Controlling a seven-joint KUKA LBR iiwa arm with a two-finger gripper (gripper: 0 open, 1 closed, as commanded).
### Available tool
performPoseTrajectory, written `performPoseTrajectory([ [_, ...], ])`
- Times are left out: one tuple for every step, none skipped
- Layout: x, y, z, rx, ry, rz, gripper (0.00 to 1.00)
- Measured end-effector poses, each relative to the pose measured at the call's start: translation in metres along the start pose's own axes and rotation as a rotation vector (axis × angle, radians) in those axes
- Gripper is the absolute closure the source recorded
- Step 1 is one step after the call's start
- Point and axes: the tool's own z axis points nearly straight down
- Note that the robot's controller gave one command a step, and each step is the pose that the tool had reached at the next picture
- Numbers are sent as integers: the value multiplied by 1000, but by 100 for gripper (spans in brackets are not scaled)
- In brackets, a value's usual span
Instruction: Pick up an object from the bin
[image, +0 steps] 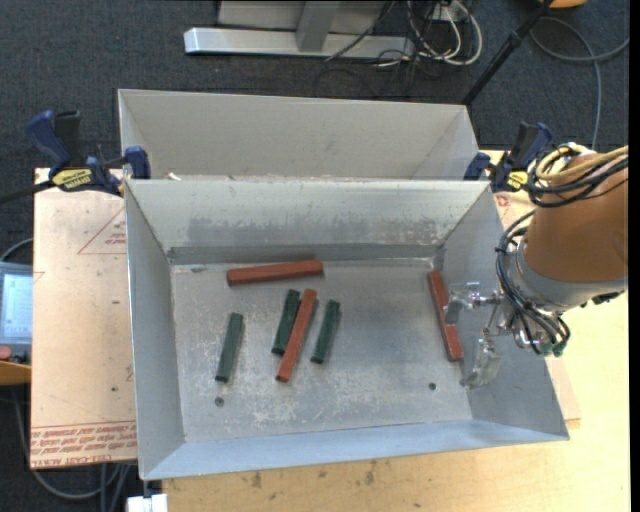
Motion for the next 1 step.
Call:
performPoseTrajectory([
  [-80, -4, 112, 0, -9, -89, 0],
])
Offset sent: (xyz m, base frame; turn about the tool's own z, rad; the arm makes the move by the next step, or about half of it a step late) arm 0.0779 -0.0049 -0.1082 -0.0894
